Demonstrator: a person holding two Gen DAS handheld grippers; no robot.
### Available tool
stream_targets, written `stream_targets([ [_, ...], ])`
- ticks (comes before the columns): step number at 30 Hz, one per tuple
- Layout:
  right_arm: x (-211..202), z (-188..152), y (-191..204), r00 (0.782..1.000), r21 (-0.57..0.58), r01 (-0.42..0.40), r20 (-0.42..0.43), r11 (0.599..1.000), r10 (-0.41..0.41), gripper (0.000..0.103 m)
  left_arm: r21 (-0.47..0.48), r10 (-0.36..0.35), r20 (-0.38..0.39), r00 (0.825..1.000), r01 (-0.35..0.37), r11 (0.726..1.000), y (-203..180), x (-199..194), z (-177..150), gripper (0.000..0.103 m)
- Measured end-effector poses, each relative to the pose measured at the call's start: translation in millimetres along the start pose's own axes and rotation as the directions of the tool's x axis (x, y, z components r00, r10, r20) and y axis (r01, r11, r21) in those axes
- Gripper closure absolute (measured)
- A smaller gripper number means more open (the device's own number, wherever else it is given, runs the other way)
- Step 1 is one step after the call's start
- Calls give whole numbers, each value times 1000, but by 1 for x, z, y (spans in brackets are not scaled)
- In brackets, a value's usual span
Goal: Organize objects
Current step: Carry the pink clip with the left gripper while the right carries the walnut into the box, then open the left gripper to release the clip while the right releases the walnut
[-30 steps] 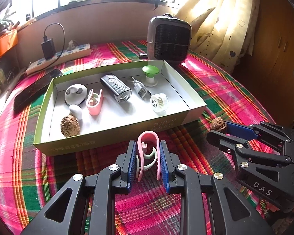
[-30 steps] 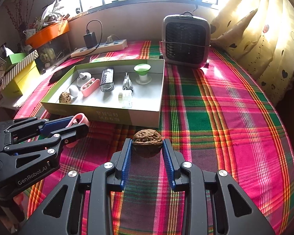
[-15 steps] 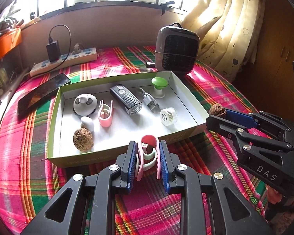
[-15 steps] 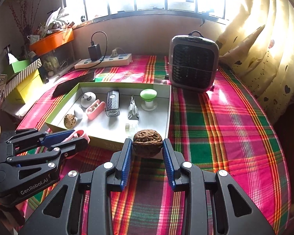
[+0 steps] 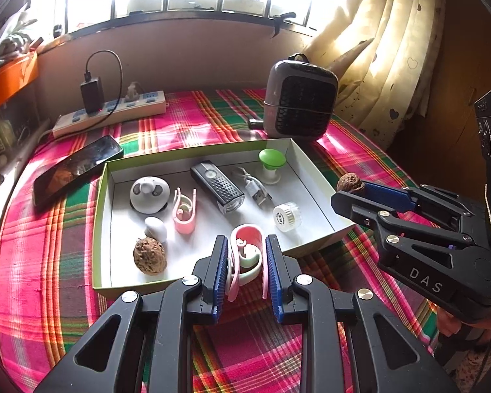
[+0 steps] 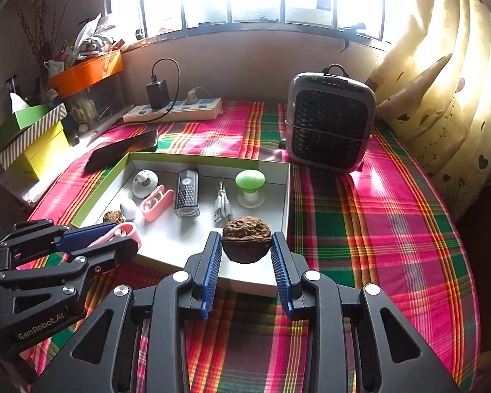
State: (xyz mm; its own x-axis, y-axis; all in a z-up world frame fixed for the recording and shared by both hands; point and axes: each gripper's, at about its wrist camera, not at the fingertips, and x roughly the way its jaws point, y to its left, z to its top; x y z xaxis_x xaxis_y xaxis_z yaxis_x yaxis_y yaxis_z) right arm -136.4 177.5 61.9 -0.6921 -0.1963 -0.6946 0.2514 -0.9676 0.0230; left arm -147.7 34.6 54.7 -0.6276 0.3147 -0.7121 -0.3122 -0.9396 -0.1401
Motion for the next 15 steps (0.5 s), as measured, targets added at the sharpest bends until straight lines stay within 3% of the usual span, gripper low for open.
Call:
stream_targets([
  [15,48,21,-11,996,16,-26,-83,1000,27,70,-19,28,-41,999,-29,999,15,37,18,82],
])
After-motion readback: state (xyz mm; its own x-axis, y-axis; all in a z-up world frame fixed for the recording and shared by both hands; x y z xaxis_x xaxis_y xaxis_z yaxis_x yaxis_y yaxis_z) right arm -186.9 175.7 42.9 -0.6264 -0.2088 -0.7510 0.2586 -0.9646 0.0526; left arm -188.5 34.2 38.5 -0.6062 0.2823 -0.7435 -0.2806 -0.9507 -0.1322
